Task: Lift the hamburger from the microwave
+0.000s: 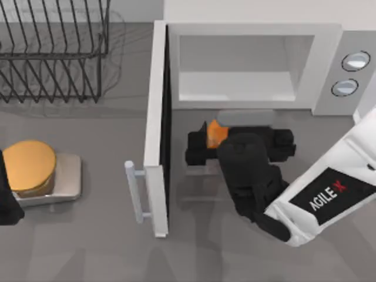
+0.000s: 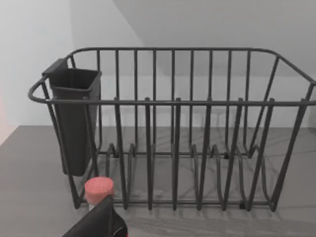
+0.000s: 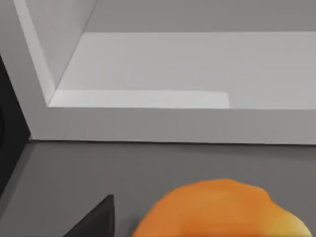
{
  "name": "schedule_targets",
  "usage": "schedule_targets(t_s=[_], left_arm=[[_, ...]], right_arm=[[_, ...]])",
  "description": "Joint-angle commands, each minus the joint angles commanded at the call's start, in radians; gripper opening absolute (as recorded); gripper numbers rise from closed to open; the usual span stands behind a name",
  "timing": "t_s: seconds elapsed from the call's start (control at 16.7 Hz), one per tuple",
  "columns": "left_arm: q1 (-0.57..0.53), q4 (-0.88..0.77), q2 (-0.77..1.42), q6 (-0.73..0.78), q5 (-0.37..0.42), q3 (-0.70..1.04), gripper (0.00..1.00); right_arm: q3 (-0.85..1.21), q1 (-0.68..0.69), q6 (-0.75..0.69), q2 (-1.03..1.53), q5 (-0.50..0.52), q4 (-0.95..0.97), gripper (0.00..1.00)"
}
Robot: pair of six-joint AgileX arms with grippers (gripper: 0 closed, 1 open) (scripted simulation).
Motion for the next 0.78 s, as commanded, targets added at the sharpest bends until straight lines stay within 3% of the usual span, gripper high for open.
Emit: schedule_targets(t_s=[0.3, 0.78], left_arm=[[0.0, 0.0, 0.0, 0.0, 0.0, 0.0, 1.0], [0.0, 0.0, 0.0, 0.0, 0.0, 0.0, 1.0]], right_arm=[[0.09, 0.053, 0.055, 0.222, 0.109, 0.041, 1.0], [0.111, 0.045, 0.02, 0.19, 0.143, 0.036, 1.0]])
